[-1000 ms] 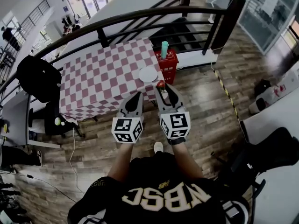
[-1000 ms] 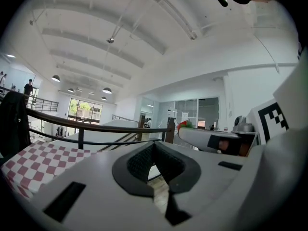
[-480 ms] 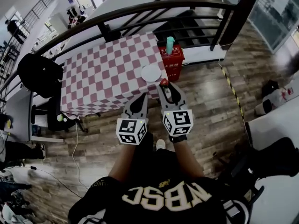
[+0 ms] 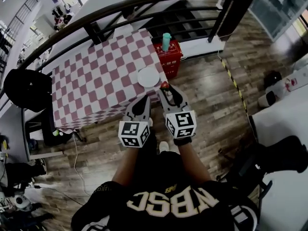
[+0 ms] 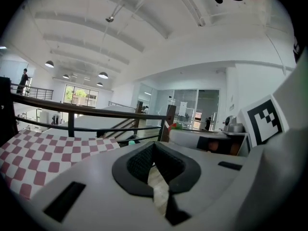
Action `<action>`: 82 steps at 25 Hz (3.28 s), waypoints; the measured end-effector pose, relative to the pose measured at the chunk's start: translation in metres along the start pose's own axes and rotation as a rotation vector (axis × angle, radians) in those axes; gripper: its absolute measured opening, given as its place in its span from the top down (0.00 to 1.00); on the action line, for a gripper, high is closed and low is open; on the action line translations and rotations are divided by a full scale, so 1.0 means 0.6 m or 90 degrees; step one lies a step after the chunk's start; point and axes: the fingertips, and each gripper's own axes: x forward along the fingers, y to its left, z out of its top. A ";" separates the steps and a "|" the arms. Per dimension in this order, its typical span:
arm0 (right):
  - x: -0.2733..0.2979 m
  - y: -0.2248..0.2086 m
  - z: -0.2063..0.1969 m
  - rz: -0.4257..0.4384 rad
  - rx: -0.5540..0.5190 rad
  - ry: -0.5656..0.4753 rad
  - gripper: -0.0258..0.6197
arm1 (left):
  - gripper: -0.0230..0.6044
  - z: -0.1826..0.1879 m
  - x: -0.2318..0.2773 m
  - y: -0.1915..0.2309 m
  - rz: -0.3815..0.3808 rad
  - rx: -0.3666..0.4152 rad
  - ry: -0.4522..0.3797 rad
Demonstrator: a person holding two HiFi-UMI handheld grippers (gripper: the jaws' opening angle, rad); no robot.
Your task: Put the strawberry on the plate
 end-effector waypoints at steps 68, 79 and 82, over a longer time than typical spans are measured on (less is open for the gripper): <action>0.405 -0.096 -0.483 0.005 -0.107 0.502 0.73 | 0.94 -0.146 0.272 0.322 0.028 -0.094 0.172; 0.412 -0.076 -0.313 0.011 -0.062 0.374 0.66 | 0.94 -0.082 0.255 0.332 0.034 -0.086 0.128; 0.397 -0.060 -0.185 0.005 -0.053 0.274 0.66 | 0.94 -0.014 0.249 0.324 0.028 -0.065 0.086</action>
